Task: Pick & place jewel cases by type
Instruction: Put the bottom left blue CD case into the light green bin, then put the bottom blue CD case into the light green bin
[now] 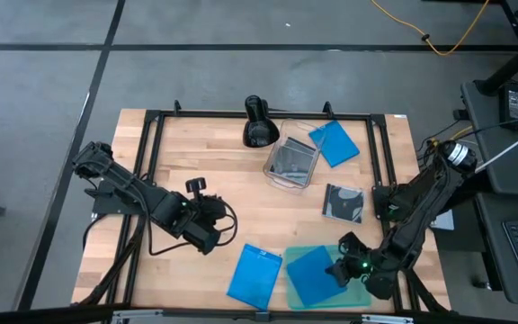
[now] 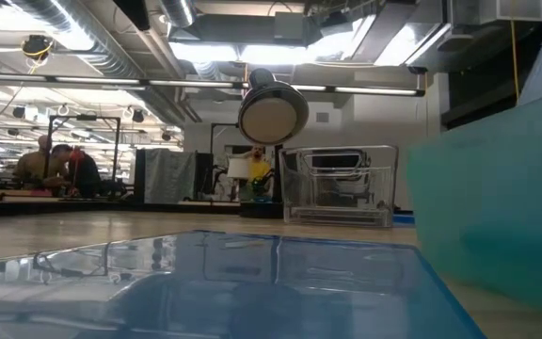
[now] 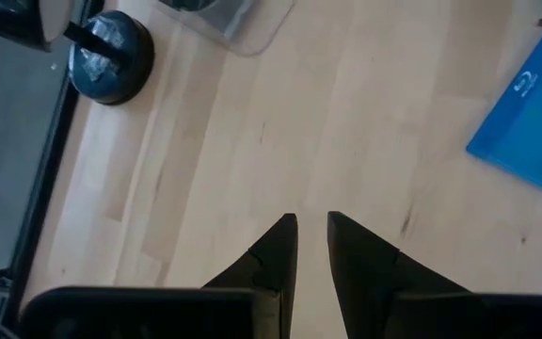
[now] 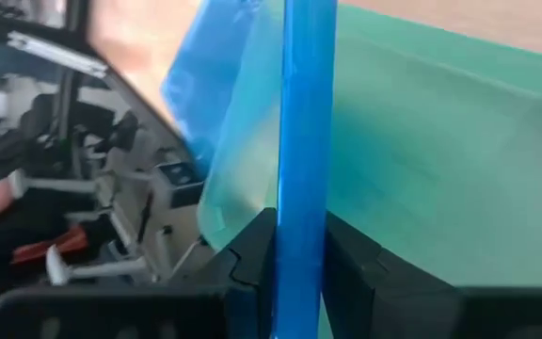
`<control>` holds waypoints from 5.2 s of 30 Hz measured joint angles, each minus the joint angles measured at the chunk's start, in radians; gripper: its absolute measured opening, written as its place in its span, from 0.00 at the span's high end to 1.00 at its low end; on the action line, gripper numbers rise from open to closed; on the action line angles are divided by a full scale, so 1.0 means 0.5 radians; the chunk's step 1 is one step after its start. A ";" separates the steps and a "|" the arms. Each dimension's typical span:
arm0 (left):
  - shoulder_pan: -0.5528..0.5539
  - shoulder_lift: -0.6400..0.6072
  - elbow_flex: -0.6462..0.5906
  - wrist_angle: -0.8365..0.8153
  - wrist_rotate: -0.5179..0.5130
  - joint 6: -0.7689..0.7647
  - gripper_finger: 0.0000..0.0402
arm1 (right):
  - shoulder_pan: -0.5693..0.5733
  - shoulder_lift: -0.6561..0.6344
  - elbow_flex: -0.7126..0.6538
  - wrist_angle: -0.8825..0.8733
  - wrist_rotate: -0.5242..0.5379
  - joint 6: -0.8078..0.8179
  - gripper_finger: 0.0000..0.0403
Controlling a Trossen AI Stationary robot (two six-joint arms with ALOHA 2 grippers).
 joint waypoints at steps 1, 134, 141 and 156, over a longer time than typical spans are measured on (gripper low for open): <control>0.005 0.000 0.000 0.003 -0.008 0.005 0.86 | 0.000 -0.013 0.000 0.018 -0.010 -0.016 0.81; 0.754 0.634 -0.518 1.633 0.595 -0.445 1.00 | -1.394 -0.905 -0.264 -0.192 -0.214 -3.272 0.99; 0.672 0.227 -0.507 1.214 0.468 -0.569 1.00 | -1.493 -0.707 -0.264 -0.068 -0.411 -3.299 0.99; 0.391 0.108 -0.815 0.979 0.478 -1.355 1.00 | -1.694 0.195 -0.264 0.673 -0.974 -3.430 0.99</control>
